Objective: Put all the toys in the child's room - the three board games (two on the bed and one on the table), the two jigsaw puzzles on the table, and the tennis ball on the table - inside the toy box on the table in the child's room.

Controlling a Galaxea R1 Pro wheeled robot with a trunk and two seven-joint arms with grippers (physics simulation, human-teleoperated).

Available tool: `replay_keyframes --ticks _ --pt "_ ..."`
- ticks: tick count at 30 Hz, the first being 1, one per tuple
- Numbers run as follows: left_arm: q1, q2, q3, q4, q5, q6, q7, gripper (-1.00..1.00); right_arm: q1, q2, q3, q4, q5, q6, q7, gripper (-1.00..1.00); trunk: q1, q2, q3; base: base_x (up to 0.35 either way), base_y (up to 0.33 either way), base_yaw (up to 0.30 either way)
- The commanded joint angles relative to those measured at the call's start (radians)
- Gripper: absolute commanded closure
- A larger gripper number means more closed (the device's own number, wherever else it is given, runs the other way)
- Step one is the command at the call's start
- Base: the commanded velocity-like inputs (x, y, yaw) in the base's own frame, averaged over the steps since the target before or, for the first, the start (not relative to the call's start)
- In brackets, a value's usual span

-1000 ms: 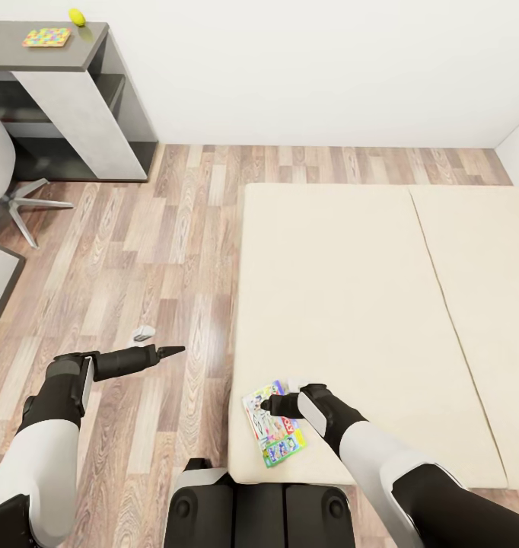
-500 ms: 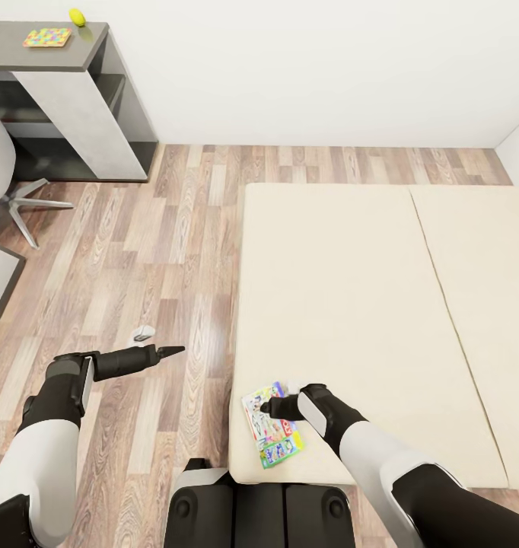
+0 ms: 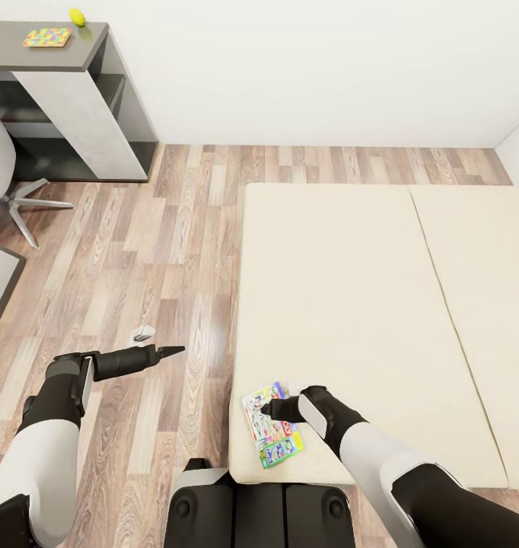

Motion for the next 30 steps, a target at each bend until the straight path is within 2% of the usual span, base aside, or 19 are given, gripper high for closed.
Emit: replay_keyframes --ticks 1,6,11,30 --pt "-0.001 -0.001 0.004 -0.001 -0.01 0.008 -0.01 -1.0 -0.001 -0.008 0.002 0.002 0.003 -0.006 0.002 -1.0 0.001 -0.002 -0.001 0.0 0.0 0.0" --pt "-0.001 -0.001 0.004 -0.001 -0.01 0.008 -0.009 -1.0 0.0 -0.026 0.003 0.006 0.003 -0.025 0.003 -1.0 0.001 -0.002 -0.001 0.0 0.0 0.0" --pt "-0.001 -0.001 0.003 -0.001 -0.011 0.008 -0.007 -1.0 0.001 -0.032 0.005 0.007 0.005 -0.048 0.003 -1.0 0.001 -0.002 -0.001 0.0 0.0 0.0" --pt "-0.001 -0.001 0.004 -0.001 -0.012 0.008 -0.006 -1.0 0.001 -0.03 0.009 0.008 0.012 -0.07 0.005 -1.0 0.001 -0.002 -0.001 0.0 0.0 0.0"
